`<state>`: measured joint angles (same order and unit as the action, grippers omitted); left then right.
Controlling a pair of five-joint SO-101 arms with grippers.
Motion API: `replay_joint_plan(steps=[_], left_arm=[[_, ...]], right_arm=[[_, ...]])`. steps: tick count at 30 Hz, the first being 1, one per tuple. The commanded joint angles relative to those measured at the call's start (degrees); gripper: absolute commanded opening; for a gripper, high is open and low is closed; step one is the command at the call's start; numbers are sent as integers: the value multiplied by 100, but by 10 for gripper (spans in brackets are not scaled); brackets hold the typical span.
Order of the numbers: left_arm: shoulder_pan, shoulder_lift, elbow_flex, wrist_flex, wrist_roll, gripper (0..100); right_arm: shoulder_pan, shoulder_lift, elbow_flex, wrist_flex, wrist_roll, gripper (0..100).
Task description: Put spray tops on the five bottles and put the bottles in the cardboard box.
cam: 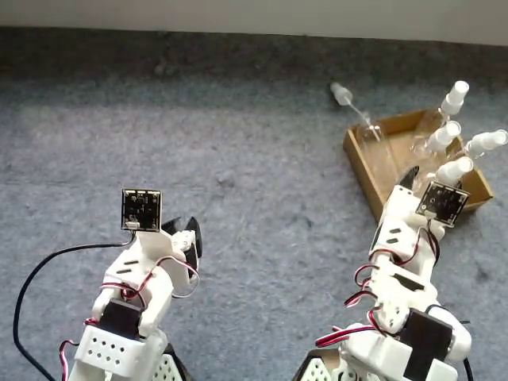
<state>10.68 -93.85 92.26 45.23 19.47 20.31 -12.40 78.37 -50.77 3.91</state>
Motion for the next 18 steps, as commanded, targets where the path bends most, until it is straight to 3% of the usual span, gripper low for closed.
replay_joint_plan(steps=[1,6,10,18], left_arm=[[-75,-75,-40,-114,-44,6],[-75,-75,-40,-114,-44,6],[-75,-75,-40,-114,-44,6],[-75,-75,-40,-114,-44,6]], right_arm=[[-92,-48,-22,-145,211,246],[-101,-48,-13,-136,246,246],[-426,-110,-22,365,1116,246],[-453,-110,-57,629,826,246]])
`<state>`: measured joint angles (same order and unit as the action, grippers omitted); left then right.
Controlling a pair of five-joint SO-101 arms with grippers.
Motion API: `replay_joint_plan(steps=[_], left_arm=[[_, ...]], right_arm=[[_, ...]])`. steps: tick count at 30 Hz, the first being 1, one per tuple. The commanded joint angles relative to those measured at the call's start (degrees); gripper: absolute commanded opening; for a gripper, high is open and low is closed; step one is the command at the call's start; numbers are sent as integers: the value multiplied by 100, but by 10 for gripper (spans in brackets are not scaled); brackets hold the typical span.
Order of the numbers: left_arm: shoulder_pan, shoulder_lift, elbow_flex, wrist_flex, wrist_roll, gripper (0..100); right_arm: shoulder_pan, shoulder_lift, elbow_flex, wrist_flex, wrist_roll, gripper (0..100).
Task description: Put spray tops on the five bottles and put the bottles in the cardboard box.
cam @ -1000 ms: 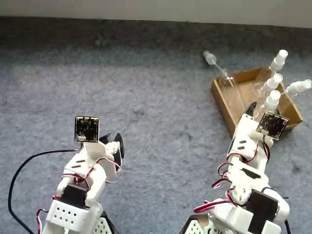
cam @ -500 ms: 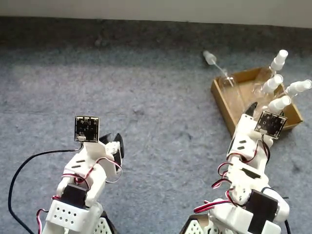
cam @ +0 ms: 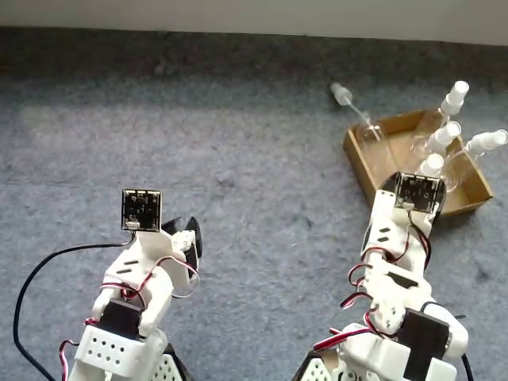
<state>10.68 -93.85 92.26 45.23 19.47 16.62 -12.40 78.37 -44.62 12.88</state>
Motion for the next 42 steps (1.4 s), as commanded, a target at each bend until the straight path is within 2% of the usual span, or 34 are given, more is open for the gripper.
replay_joint_plan(steps=[1,8,13,24,28,42], left_arm=[[-75,-75,-40,-114,-44,6],[-75,-75,-31,-114,-44,6],[-75,-75,-31,-114,-44,6],[-75,-75,-31,-114,-44,6],[-75,-75,-31,-114,-44,6],[-84,-75,-31,-114,-44,6]], right_arm=[[-84,-110,-57,13,-70,246],[48,-110,-66,13,-70,247],[110,-110,-48,13,-62,317],[119,-119,-31,75,-70,317],[119,-435,-75,910,-105,317],[110,-3829,-171,4233,-88,317]])
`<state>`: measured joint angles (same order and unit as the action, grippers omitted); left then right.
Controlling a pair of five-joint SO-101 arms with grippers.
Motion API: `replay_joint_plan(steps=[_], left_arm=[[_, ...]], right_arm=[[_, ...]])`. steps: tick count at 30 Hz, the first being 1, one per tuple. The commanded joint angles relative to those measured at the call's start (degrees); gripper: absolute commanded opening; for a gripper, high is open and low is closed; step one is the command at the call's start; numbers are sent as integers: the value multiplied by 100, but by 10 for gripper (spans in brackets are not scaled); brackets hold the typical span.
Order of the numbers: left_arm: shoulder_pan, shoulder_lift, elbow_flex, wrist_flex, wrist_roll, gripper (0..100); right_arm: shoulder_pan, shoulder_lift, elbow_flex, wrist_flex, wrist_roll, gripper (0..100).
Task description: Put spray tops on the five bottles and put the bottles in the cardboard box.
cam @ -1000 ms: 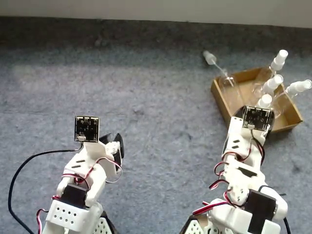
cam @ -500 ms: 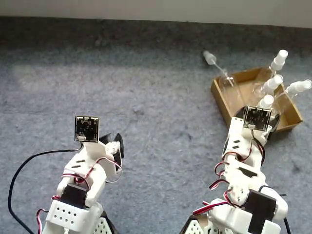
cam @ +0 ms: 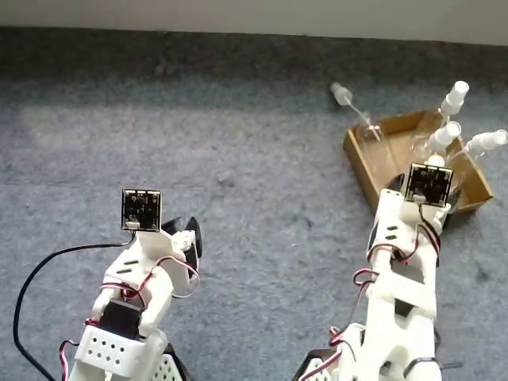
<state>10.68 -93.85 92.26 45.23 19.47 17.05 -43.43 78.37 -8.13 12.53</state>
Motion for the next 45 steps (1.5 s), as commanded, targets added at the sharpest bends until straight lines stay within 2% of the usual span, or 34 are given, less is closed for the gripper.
replay_joint_plan(steps=[1,6,15,18,23,27,29,32,37,45], left_arm=[[-84,-75,-31,-114,-44,6],[-251,-75,-154,-114,-44,6],[-1727,-75,-1051,-53,-44,5],[-2000,-75,-1393,360,-44,5],[-2000,-75,-1903,1240,-70,4],[-1631,-75,-1982,1275,-1020,4],[-1393,-84,-1982,1284,-1266,4],[-1191,-136,-2097,1336,-1257,4],[-1033,-945,-2484,2040,-1284,4],[-1464,-1077,-2466,2391,-1275,4]], right_arm=[[66,-919,-277,919,-53,317],[66,-1745,-1218,2844,-70,317],[22,-2035,-2800,5015,-79,317],[22,-2044,-3433,5631,-79,317],[22,-2044,-4620,6571,-79,317],[13,-2044,-5323,7099,-79,317],[13,-2053,-5640,7327,-79,317],[-48,-2053,-6088,7662,-79,317],[-699,-2053,-6791,8259,-79,317],[-1446,-2053,-7433,9156,-79,317]])
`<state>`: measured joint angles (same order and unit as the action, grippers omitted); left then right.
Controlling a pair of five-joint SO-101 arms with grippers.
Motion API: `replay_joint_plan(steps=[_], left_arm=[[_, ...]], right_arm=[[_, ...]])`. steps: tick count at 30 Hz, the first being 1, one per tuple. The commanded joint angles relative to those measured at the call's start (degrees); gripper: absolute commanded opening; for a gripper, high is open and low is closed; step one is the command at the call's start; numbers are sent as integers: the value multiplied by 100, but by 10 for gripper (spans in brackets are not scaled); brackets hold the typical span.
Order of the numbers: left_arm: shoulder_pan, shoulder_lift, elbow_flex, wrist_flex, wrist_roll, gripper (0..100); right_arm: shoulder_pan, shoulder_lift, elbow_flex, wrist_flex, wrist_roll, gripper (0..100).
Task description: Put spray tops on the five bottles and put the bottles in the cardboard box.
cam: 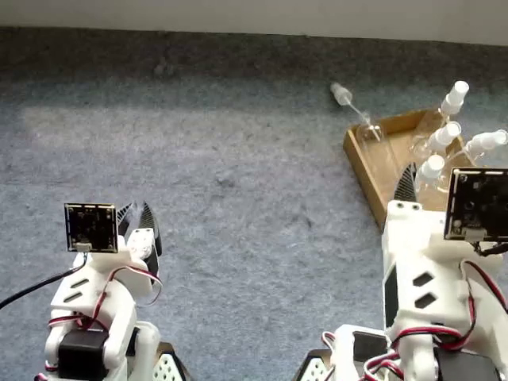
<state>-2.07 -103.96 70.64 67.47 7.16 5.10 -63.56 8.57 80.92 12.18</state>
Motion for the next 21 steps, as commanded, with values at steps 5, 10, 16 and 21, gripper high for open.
replay_joint_plan(steps=[5,10,16,21], left_arm=[[-198,-66,-66,501,-62,4],[-198,-66,1015,404,-70,5],[-207,-66,1991,35,-70,5],[-207,-57,2396,35,-88,5]], right_arm=[[-567,-40,-989,699,-44,317],[-664,-40,-989,1068,-114,317],[-743,-40,-233,1086,-905,316],[-743,-40,215,927,-941,175]])
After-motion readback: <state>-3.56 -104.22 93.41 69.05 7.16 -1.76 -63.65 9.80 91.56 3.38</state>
